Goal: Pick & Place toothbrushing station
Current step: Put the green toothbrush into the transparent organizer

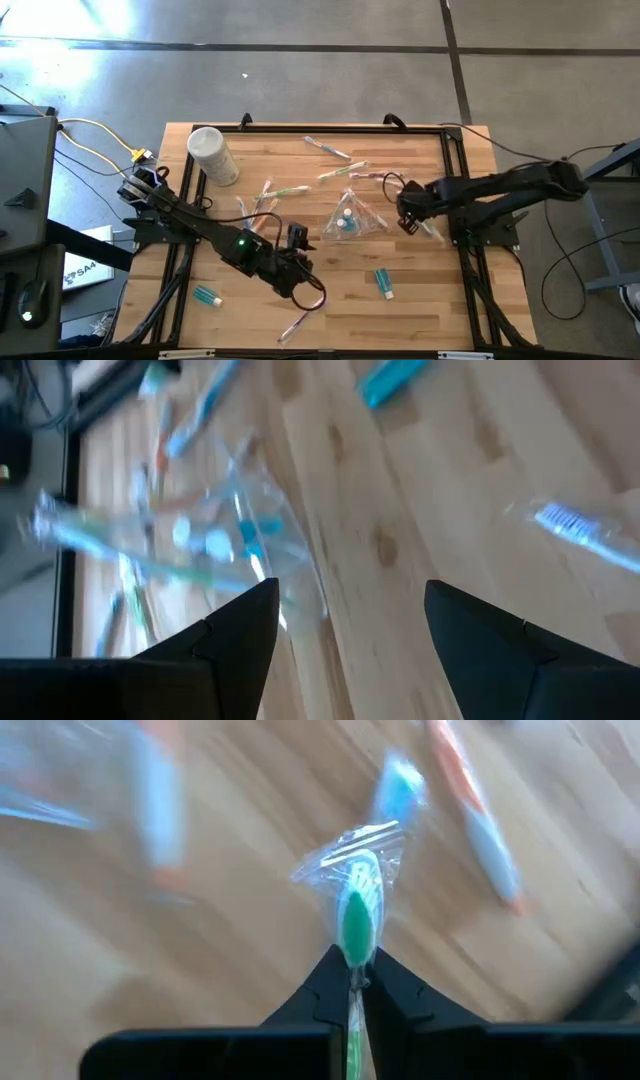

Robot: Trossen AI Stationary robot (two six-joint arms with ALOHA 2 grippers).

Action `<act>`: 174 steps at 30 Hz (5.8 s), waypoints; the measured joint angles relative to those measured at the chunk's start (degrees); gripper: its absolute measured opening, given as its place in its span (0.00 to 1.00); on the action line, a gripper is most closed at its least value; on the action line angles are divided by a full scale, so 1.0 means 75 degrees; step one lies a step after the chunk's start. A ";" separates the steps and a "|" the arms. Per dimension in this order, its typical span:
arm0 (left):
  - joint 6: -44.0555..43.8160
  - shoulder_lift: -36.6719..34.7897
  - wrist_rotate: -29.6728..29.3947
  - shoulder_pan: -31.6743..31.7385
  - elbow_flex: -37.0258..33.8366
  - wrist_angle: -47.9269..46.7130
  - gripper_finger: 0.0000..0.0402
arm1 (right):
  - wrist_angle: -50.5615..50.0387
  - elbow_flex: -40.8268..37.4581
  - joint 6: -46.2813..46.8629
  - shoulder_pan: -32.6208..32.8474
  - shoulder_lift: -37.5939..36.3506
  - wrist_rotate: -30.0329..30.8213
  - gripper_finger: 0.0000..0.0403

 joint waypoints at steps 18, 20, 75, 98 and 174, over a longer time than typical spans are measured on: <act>0.0543 0.0042 0.0372 0.1088 0.0000 0.0950 0.61 | 0.6959 0.0029 -0.4148 0.4738 -0.0766 0.4088 0.02; 0.0603 -0.0013 0.0641 0.1394 -0.0003 0.1401 0.61 | 0.7543 0.0029 -0.4656 0.4846 -0.0645 0.4098 0.02; 0.0588 0.0785 0.4612 0.2835 0.0000 0.5107 0.07 | 1.0058 0.0023 -0.6275 0.3857 0.0379 0.3000 0.07; 0.0107 -0.0709 0.3935 0.2844 0.0000 0.2232 0.07 | 0.9371 0.0020 -0.6499 0.5339 0.0333 0.6114 0.61; -0.1870 -0.0378 0.4364 0.4342 -0.4167 0.7057 0.11 | 0.7968 0.0020 -0.4744 0.5064 0.0333 0.5740 0.60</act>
